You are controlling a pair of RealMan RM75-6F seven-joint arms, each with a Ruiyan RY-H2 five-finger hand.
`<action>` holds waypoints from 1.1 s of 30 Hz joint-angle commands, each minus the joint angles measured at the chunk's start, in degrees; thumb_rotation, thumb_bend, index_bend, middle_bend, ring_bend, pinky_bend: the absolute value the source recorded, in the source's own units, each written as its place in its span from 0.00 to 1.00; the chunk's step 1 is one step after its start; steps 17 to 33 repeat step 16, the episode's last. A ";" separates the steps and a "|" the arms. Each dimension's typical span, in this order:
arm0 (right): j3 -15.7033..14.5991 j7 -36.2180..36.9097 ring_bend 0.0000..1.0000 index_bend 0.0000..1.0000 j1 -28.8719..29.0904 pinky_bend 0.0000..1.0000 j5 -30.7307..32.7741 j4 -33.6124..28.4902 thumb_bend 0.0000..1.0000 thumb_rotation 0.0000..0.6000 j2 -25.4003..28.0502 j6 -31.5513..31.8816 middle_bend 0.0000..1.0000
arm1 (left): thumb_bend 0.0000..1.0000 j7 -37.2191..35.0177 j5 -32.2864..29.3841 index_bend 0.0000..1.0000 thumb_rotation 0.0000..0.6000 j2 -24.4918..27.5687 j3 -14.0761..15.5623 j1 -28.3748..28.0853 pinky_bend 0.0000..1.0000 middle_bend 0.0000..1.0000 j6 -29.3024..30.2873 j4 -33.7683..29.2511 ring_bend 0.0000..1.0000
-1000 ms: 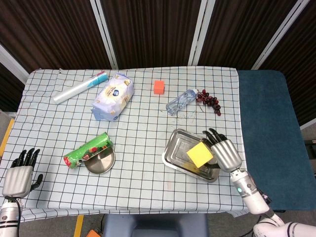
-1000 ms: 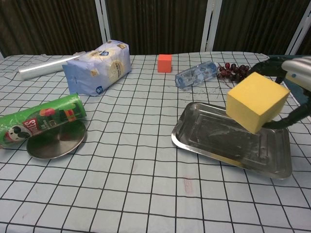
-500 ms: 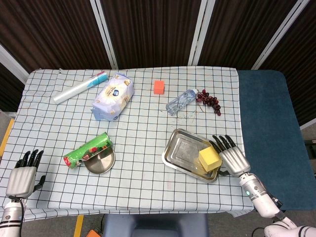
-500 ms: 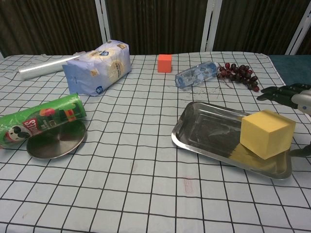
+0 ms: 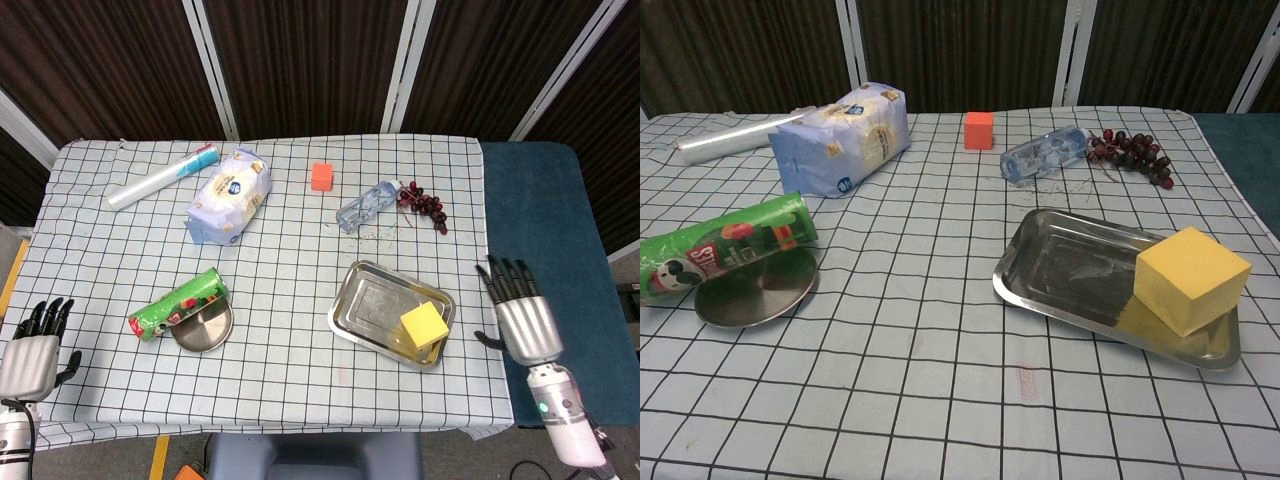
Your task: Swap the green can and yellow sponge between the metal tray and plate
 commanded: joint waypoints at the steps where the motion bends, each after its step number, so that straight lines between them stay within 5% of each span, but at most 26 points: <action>1: 2.97 5.37 0.00 0.00 -7.88 0.00 1.55 1.34 0.06 1.00 1.33 10.17 0.00 | 0.38 0.14 0.01 0.04 1.00 0.09 -0.11 0.22 0.24 0.07 0.34 -0.12 0.01; 4: 4.61 7.74 0.00 0.00 -9.29 0.00 3.34 3.17 0.05 1.00 0.37 11.13 0.00 | 0.38 0.39 0.01 0.04 1.00 0.10 -0.06 0.24 0.24 0.08 0.28 -0.27 0.01; 33: 3.85 5.89 0.00 0.00 -9.84 0.00 0.81 3.95 0.06 1.00 0.16 7.44 0.00 | 0.38 0.20 -0.02 0.05 1.00 -0.05 -0.08 -0.13 0.24 0.08 -0.69 -0.07 0.01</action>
